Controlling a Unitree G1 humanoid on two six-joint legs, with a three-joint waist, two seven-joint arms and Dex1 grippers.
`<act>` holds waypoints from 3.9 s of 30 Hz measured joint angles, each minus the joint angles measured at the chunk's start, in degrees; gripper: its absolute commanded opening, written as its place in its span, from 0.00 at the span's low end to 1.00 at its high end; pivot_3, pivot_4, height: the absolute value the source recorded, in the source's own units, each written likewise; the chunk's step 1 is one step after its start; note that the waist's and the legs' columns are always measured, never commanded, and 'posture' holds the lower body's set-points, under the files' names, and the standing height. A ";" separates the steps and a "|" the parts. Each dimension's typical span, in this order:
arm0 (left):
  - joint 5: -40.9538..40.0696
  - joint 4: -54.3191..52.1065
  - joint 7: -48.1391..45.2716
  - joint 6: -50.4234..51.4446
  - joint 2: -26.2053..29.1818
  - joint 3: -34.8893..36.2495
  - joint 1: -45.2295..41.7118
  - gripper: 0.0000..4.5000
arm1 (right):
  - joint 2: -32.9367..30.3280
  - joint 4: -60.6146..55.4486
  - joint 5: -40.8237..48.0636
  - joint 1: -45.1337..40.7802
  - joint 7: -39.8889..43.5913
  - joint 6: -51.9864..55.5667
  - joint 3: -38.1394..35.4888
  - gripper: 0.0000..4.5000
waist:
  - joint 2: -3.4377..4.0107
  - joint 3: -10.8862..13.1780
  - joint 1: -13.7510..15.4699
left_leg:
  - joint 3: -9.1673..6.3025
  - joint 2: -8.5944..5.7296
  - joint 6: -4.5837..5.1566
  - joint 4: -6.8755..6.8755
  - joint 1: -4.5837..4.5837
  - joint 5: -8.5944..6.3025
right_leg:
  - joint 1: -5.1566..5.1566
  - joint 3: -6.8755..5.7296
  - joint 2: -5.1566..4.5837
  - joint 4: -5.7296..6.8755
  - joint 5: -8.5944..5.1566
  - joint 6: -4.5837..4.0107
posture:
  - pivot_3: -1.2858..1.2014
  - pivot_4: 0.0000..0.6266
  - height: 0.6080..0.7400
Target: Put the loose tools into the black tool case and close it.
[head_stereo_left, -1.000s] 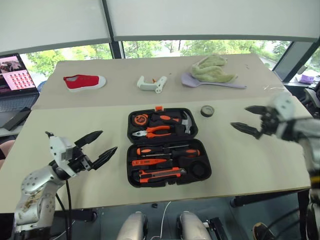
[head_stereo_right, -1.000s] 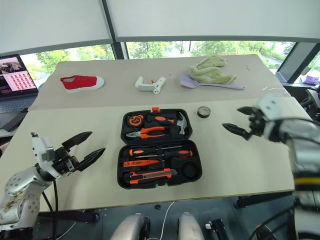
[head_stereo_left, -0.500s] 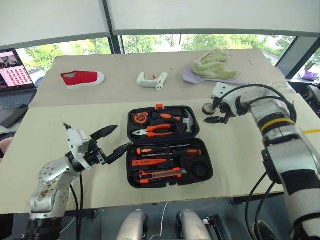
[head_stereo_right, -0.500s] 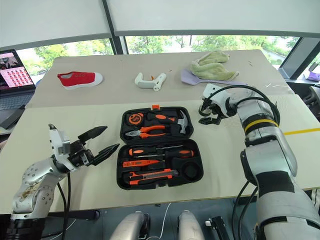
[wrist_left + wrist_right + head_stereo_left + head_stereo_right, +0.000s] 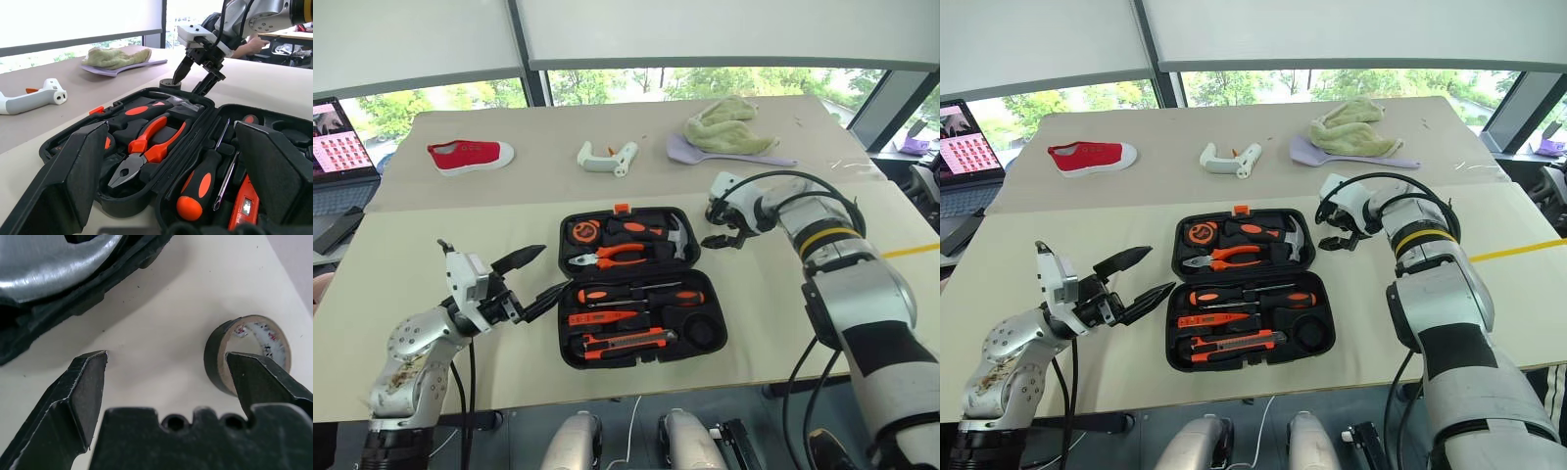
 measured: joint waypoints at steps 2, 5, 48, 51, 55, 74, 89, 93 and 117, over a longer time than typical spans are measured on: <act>0.01 0.00 -0.09 -0.01 0.18 0.00 0.22 1.00 | 0.57 0.08 0.02 0.00 -0.01 0.90 -0.88 0.70 | 0.00 0.00 -0.23 | 0.00 0.00 0.00 0.00 0.00 0.00 | -0.01 0.00 0.00 0.03 0.00 0.00 | 0.52 0.24 1.00; 0.01 -0.01 -0.15 -0.02 0.27 0.00 0.56 1.00 | 0.66 0.31 -0.03 0.01 -0.63 1.67 -1.82 0.47 | 0.00 0.00 -0.30 | 0.00 -0.01 0.00 0.00 0.00 0.00 | -0.02 -0.01 0.01 0.06 0.00 0.00 | 0.52 0.24 1.00; 1.55 -3.04 -15.73 -4.97 8.62 -2.30 13.43 1.00 | -28.19 -82.40 46.28 22.71 32.24 46.71 14.96 0.01 | 0.11 0.07 0.98 | 0.04 0.09 0.08 0.05 0.28 -0.15 | 0.03 -0.27 -0.57 -0.17 -0.02 -0.05 | 0.52 0.24 1.00; 1.45 -3.05 -15.87 -4.98 7.92 -2.80 14.06 1.00 | -29.30 -87.67 46.07 24.81 29.95 53.56 15.94 0.01 | 0.11 0.07 1.14 | 0.07 0.07 0.09 0.09 0.25 -0.14 | 0.00 -0.28 -0.57 -0.16 -0.02 -0.05 | 0.52 0.24 1.00; 1.48 -3.06 -15.93 -5.11 7.37 -3.91 14.13 1.00 | -32.32 -93.32 44.93 26.90 28.30 57.13 16.28 0.01 | 0.10 0.07 1.28 | 0.07 0.05 0.09 0.13 0.25 -0.15 | 0.03 -0.33 -0.57 -0.17 -0.02 -0.05 | 0.52 0.24 1.00; 2.12 -4.41 -12.55 -6.22 5.23 -4.47 15.55 1.00 | -29.63 -95.19 36.16 26.75 20.91 60.43 22.18 0.46 | -0.20 -0.11 1.58 | 0.09 0.12 0.17 0.42 0.33 -0.20 | 0.21 -0.34 -0.56 -0.16 -0.02 -0.04 | 0.52 0.24 1.00; -1.04 -4.73 -7.33 -2.66 5.23 0.04 14.71 1.00 | -28.62 -96.41 46.31 34.12 20.47 56.43 0.26 0.99 | -0.20 -0.10 1.66 | 0.10 0.10 0.18 0.42 0.26 -0.21 | 0.19 -0.39 -0.44 -0.15 -0.01 -0.05 | 0.52 0.24 1.00; -3.42 -4.73 -4.02 0.28 5.07 2.67 14.67 1.00 | -28.25 -93.33 50.29 40.28 22.59 48.83 -10.32 0.99 | -0.22 -0.09 1.82 | 0.13 0.11 0.19 0.44 0.25 -0.21 | 0.20 -0.34 -0.27 -0.14 -0.01 -0.05 | 0.52 0.24 1.00; 3.35 0.26 11.47 17.13 5.62 -1.93 1.01 0.02 | -14.50 -63.24 25.28 44.95 3.21 7.43 -11.10 0.00 | -0.25 -0.08 1.65 | 0.33 0.13 0.18 0.45 0.43 -0.21 | 0.28 -0.16 -0.02 -0.03 0.03 -0.05 | 0.52 0.24 1.00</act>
